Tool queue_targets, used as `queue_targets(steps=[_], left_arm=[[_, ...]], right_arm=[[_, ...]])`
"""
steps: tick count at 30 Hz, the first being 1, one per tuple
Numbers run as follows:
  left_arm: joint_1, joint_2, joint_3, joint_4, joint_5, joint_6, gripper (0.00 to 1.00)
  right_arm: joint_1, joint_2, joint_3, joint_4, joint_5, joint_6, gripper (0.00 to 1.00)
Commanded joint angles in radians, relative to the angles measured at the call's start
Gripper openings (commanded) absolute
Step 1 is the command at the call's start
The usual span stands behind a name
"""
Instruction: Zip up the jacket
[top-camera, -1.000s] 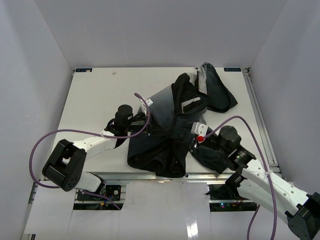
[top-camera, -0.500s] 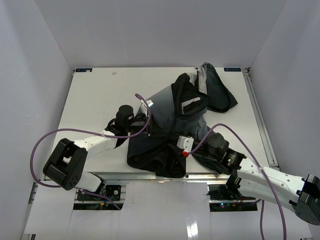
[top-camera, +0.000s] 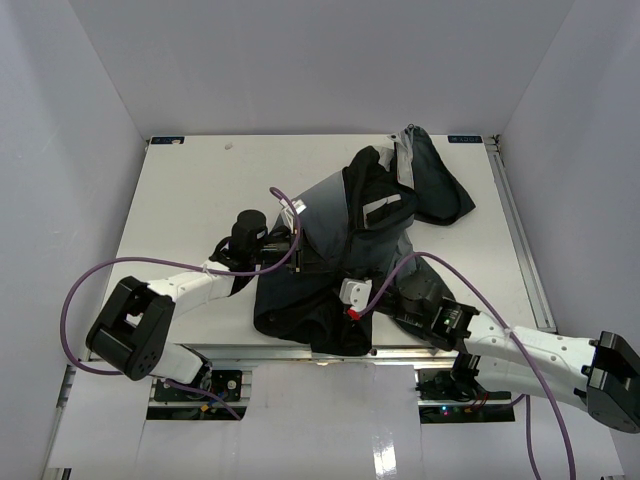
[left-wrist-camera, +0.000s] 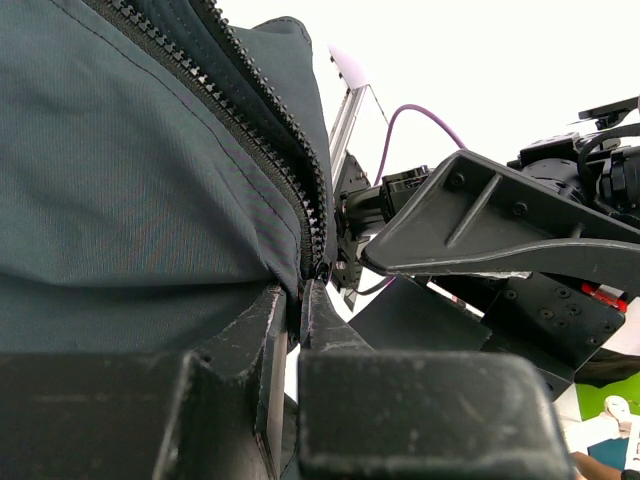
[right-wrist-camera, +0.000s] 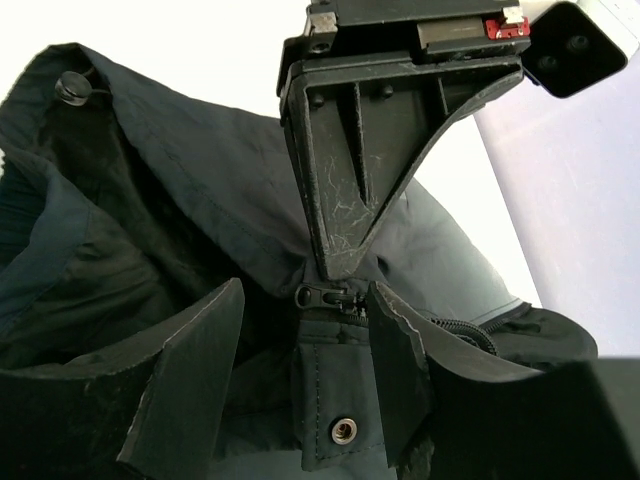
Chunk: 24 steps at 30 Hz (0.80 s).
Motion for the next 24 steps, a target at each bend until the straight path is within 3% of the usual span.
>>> queue_targets(steps=[1, 24], left_arm=[[0.005, -0.001, 0.033, -0.011, 0.016, 0.016, 0.0], [0.005, 0.005, 0.036, -0.028, 0.021, 0.017, 0.0]], right_arm=[[0.01, 0.005, 0.012, 0.065, 0.053, -0.022, 0.58], [0.056, 0.089, 0.042, 0.07, 0.156, -0.049, 0.5]])
